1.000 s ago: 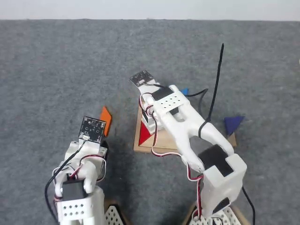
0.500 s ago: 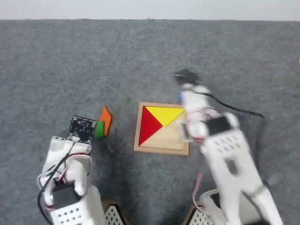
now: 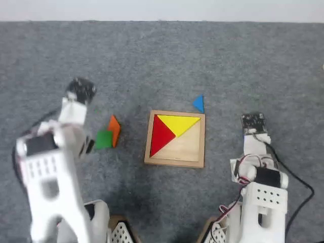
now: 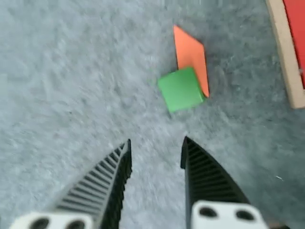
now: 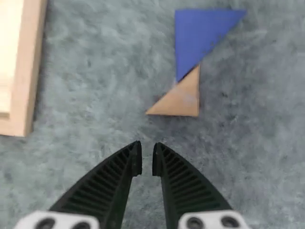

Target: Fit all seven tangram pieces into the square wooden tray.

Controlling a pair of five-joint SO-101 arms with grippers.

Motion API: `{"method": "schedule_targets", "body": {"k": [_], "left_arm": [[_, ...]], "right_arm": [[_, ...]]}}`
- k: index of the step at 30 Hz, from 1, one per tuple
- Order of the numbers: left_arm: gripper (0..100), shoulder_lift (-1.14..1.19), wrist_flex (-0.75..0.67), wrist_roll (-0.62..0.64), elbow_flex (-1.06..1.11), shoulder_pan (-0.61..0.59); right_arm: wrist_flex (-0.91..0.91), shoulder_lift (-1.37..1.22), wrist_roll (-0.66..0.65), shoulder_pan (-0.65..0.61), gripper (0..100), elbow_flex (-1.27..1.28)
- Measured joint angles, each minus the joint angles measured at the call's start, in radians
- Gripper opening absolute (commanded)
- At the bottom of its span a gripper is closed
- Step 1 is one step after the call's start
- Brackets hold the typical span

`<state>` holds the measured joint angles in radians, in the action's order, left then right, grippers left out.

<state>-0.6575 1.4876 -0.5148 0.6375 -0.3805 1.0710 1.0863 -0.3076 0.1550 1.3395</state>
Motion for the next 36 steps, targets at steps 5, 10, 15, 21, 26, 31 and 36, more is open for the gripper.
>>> {"method": "schedule_targets", "body": {"k": [5, 10, 15, 21, 26, 31, 36], "left_arm": [[17, 0.313, 0.011, 0.084, -0.213, 0.011], [17, 0.502, 0.011, 0.104, -0.279, 0.057], [18, 0.571, -0.012, 0.104, -0.275, 0.133], [21, 0.620, -0.115, 0.133, -0.215, 0.230], [21, 0.690, -0.206, 0.137, -0.198, 0.244], [21, 0.769, -0.262, 0.143, -0.198, 0.203], [21, 0.829, -0.321, 0.143, -0.199, 0.138]], "right_arm": [[-0.051, 0.008, -0.012, 0.000, 5.7, 0.055], [-0.072, 0.009, -0.032, 0.003, 5.7, 0.072], [-0.072, 0.011, -0.040, 0.002, 5.8, 0.072], [-0.078, 0.011, -0.040, 0.002, 5.8, 0.077], [-0.081, 0.011, -0.040, 0.003, 5.8, 0.091], [-0.100, 0.011, -0.040, 0.003, 5.8, 0.091], [-0.100, 0.011, -0.040, 0.003, 5.7, 0.094]]}}
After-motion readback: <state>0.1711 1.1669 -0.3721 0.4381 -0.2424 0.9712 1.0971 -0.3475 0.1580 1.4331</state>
